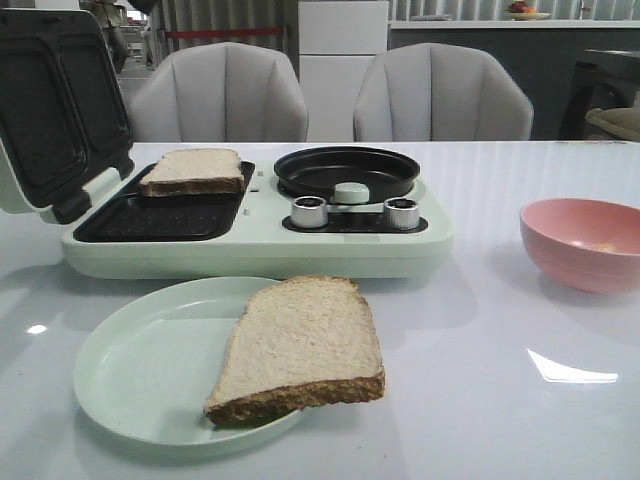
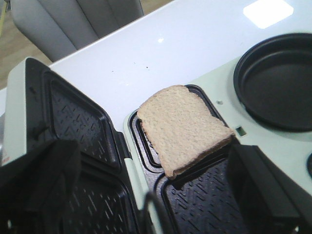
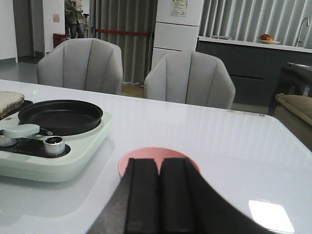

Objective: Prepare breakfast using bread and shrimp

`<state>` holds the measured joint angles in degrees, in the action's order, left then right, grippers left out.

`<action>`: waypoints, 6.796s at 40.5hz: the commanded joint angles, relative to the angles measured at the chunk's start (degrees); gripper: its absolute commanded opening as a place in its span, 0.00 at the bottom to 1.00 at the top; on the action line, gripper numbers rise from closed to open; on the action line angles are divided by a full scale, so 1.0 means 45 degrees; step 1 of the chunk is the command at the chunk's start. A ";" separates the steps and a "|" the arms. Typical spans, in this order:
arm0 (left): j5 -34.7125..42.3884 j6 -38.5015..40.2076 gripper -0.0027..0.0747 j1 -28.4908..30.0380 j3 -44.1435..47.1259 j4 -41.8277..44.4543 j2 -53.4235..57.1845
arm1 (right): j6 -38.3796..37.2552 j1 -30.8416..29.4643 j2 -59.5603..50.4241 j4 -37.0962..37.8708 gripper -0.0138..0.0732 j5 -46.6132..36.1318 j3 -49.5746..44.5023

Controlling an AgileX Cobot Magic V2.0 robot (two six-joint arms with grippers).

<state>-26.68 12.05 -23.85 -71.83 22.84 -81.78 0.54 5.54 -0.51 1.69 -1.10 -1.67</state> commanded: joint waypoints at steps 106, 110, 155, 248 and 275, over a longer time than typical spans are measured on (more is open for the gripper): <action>-0.0118 0.0170 0.62 -0.0031 1.1064 -0.4409 1.8497 | -0.0051 -0.0044 0.4507 -0.0828 0.28 0.3559 0.5312; -0.0118 0.0170 0.62 -0.0031 1.1064 -0.4409 1.8497 | -0.0051 -0.0044 0.5554 -0.0979 0.50 0.3946 0.5945; -0.0118 0.0170 0.62 -0.0031 1.1064 -0.4409 1.8497 | 0.4648 0.3764 2.0290 -1.2627 0.72 0.6295 1.1994; -0.0118 0.0170 0.62 -0.0031 1.1064 -0.4409 1.8497 | 0.9334 0.5600 2.6600 -1.9782 0.39 0.5761 2.2510; -0.0118 0.0170 0.62 -0.0031 1.1064 -0.4409 1.8497 | 0.8396 0.5759 2.6592 -1.7044 0.84 0.5018 2.2582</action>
<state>-32.16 12.27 -23.85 -20.46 2.93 0.27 40.81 31.63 124.10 -77.09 20.65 97.74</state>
